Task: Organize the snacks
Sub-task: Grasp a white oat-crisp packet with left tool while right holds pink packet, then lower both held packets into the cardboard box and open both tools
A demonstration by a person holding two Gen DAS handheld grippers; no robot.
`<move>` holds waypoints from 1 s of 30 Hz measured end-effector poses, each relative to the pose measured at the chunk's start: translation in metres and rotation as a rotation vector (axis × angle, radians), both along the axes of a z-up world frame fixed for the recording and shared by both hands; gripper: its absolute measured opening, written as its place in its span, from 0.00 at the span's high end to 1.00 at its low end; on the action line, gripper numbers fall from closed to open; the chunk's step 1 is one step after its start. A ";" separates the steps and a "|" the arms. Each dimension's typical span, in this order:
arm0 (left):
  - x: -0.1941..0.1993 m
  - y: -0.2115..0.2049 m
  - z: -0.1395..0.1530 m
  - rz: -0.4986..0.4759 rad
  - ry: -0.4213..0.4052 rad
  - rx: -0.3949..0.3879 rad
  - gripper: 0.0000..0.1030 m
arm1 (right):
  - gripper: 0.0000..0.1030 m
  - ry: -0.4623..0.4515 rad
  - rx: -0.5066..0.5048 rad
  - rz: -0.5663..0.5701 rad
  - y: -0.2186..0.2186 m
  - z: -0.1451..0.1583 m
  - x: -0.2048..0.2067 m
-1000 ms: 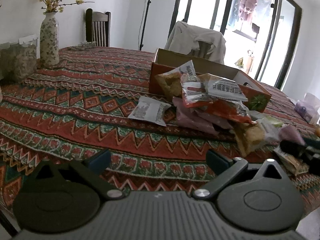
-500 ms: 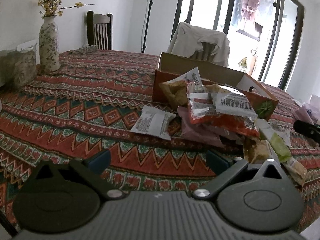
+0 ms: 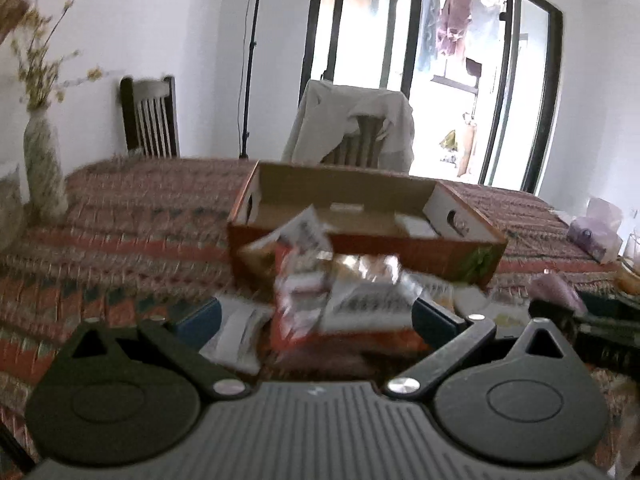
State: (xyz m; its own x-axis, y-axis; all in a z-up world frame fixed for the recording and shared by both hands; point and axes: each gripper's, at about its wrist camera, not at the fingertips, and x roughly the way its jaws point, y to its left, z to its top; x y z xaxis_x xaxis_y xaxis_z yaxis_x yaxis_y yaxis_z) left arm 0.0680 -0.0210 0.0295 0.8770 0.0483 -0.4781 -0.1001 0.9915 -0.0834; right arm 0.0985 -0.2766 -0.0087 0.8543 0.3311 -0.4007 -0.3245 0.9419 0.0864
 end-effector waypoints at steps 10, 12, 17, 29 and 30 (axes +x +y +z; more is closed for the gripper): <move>0.040 -0.028 0.000 0.037 0.024 0.077 0.22 | 0.37 0.006 0.010 0.009 -0.007 -0.001 0.004; 0.045 -0.029 -0.005 0.018 0.050 0.068 0.45 | 0.37 0.011 0.014 0.011 -0.008 -0.002 0.005; 0.044 -0.024 -0.009 -0.006 0.056 0.019 0.58 | 0.37 0.015 0.022 0.014 -0.011 -0.003 0.005; 0.038 -0.018 0.012 -0.030 0.001 0.045 0.58 | 0.37 -0.017 0.019 0.012 -0.008 0.007 0.012; 0.040 -0.016 0.015 -0.031 -0.002 0.046 0.58 | 0.37 -0.025 0.018 0.012 -0.007 0.010 0.014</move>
